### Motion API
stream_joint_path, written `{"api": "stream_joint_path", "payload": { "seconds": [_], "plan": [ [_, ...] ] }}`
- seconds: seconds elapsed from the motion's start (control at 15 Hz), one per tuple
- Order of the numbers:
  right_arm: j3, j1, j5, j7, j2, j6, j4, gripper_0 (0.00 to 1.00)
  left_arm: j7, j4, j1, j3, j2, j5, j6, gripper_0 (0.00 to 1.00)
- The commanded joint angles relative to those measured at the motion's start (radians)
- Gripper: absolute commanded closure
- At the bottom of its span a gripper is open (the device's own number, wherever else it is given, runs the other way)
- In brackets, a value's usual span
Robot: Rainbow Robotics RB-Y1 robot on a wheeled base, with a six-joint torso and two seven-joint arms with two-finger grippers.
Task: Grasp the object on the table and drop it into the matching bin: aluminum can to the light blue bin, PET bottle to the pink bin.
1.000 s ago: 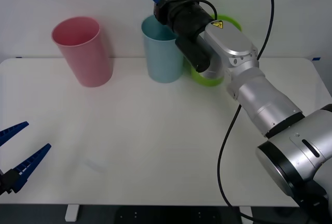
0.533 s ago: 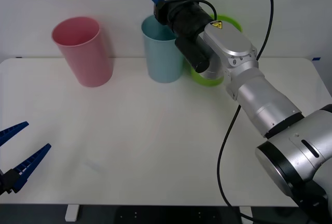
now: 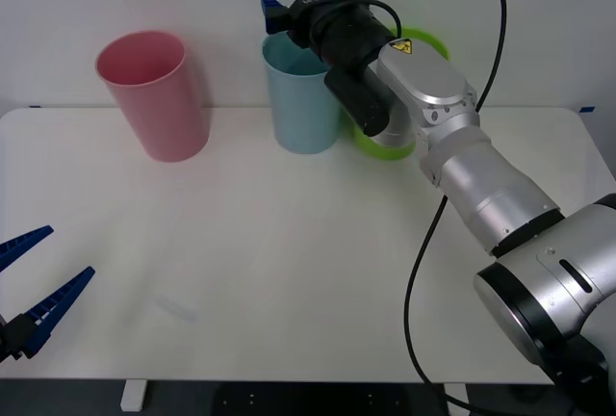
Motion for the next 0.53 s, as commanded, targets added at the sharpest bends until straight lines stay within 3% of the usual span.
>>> {"api": "stream_joint_path", "payload": {
  "seconds": [0.07,0.53],
  "plan": [
    [0.001,0.031,-0.006,-0.002,-0.015,-0.019,-0.039,0.0,0.0,0.0,0.0,0.0,0.0,0.0,0.0,0.0],
    [0.075,0.296,-0.01,-0.026,-0.154,-0.051,-0.419,0.0,0.0,0.0,0.0,0.0,0.0,0.0,0.0,0.0]
  ]
}}
